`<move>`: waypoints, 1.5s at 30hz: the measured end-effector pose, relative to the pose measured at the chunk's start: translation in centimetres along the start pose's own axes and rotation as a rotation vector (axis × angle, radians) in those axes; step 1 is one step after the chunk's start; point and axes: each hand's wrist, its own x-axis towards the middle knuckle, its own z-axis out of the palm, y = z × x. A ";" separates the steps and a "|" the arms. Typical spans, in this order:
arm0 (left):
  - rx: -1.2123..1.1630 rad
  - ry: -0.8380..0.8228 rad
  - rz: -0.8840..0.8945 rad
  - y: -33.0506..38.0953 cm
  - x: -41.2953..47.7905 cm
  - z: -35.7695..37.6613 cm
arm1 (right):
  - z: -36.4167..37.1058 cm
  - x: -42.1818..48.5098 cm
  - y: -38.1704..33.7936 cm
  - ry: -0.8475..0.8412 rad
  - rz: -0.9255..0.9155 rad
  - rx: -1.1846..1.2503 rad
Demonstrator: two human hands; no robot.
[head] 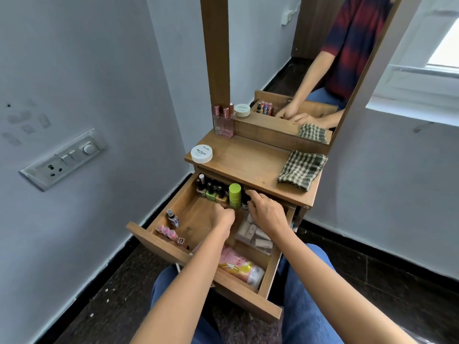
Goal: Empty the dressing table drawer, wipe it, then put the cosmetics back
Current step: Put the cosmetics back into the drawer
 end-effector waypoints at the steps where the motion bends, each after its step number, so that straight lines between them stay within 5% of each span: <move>1: 0.004 0.035 0.043 0.2 -0.3 -0.5 | 0.1 -0.3 0.0 0.045 -0.046 0.013; 8: -0.077 0.340 0.583 4.5 -1.7 -5.0 | -1.5 2.3 -2.0 0.274 -0.189 0.168; 13: -0.040 0.292 0.739 10.1 1.5 -6.5 | -3.8 9.5 -3.9 0.228 0.021 0.328; 25: 0.254 0.004 0.625 18.2 12.1 -5.3 | -1.9 21.1 -2.3 0.076 0.210 0.352; 30: 0.267 -0.072 0.625 18.7 14.8 -3.9 | -0.1 21.6 -2.0 0.148 0.203 0.290; 45: 0.393 -0.046 0.758 18.3 14.8 -3.6 | 0.5 21.8 -1.6 0.172 0.300 0.471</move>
